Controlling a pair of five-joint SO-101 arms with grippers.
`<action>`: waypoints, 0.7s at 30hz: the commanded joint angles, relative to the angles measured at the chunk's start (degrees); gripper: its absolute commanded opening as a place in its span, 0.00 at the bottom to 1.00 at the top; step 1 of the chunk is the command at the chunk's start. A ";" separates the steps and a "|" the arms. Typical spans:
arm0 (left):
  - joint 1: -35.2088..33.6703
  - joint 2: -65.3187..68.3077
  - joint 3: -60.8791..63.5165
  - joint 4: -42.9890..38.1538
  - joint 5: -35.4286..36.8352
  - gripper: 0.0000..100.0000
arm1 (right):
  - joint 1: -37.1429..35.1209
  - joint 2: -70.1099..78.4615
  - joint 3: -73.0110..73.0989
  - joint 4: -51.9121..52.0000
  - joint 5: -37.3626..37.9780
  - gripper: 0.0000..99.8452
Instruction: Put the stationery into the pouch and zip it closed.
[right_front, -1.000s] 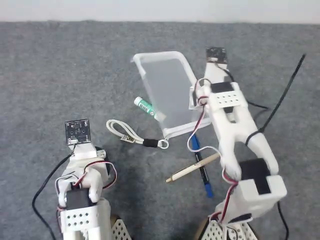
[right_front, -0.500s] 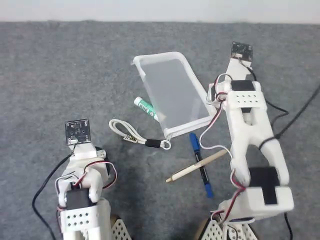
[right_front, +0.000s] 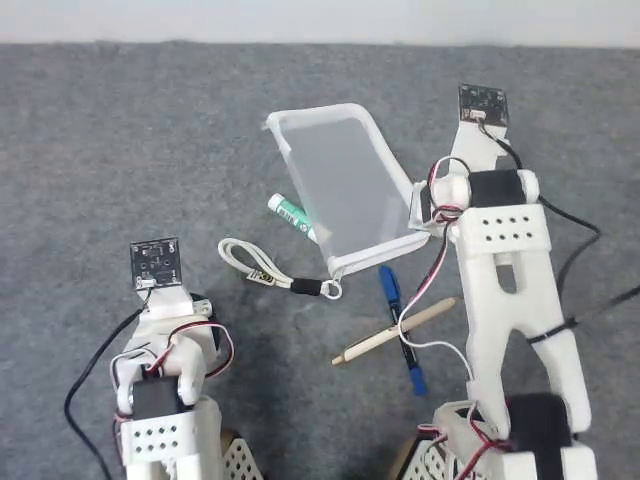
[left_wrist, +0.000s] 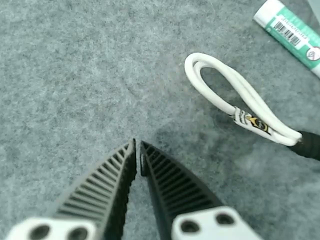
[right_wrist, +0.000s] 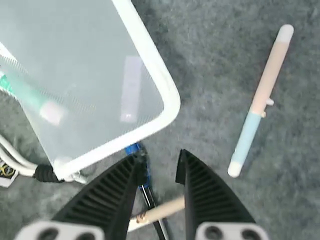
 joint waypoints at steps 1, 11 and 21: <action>-0.09 -0.79 -0.66 -0.44 -0.62 0.01 | -0.66 -4.26 -0.44 3.30 0.62 0.10; -0.09 -0.79 -0.66 -0.44 -0.62 0.01 | -7.34 -9.01 -0.44 13.32 0.62 0.10; -0.09 -0.79 -0.66 -0.44 -0.62 0.01 | -15.08 -14.29 -0.35 20.44 0.35 0.10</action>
